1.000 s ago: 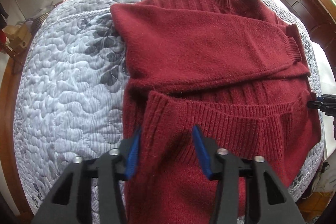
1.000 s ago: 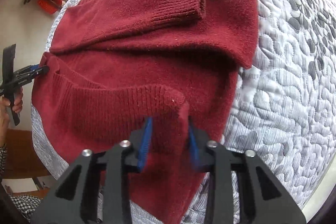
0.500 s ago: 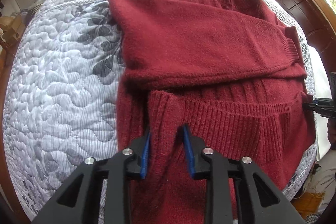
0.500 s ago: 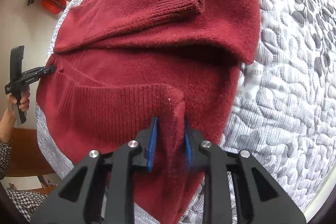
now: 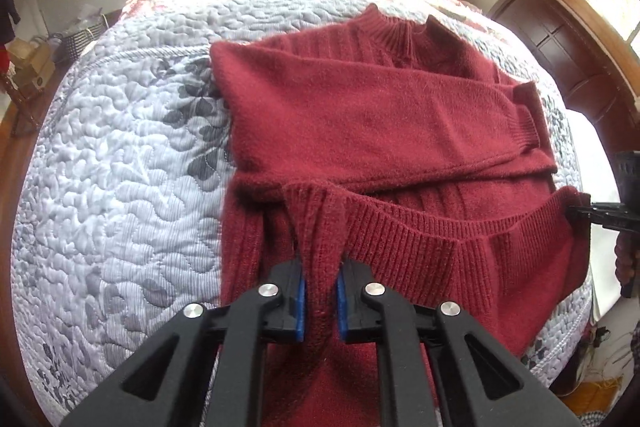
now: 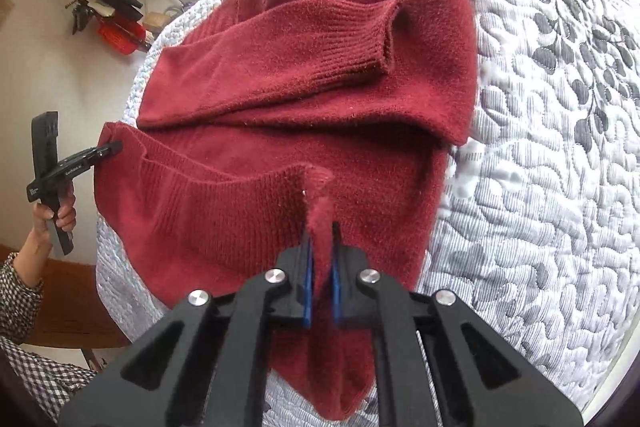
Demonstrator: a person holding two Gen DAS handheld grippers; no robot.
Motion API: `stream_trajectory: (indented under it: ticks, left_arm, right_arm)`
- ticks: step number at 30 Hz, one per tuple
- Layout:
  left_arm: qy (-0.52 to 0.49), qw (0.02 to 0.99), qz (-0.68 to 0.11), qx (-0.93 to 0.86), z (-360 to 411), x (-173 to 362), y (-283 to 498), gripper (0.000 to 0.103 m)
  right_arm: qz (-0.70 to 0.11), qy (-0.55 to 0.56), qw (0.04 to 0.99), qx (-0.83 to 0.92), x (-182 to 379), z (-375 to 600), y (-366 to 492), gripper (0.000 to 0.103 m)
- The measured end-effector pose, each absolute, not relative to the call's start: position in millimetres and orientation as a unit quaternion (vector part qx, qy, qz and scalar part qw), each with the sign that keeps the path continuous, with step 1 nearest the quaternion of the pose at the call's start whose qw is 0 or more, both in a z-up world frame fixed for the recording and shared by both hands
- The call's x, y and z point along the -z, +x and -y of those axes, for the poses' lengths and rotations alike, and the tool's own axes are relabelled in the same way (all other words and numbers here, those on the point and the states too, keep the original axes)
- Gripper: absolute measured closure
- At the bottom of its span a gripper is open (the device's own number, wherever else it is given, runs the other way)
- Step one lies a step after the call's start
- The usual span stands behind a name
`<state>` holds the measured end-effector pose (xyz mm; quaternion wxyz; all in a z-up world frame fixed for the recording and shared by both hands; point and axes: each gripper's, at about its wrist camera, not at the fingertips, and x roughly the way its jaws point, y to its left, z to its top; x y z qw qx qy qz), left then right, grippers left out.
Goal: Fold small clothes
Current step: 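Close the left gripper on the hem edge while the right gripper holds it, then lift the hem with both grippers, lay it onto the collar, release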
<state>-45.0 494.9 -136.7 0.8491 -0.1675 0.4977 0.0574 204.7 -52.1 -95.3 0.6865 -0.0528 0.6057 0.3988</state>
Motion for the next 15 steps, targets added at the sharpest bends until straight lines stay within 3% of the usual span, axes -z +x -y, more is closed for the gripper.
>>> stream_trajectory:
  ticks: [8,15]
  left_arm:
    - [-0.217,0.867,-0.44,-0.088,-537.8,103.1,-26.8,0.092]
    - [-0.203,0.88,-0.417,-0.099,-552.2,82.9,35.6,0.092]
  right_arm:
    - [-0.575,-0.009,0.712,-0.402,63.4,55.2,237.6,0.097]
    - [-0.559,-0.033,0.729,-0.393,45.4,13.0,301.5,0.097]
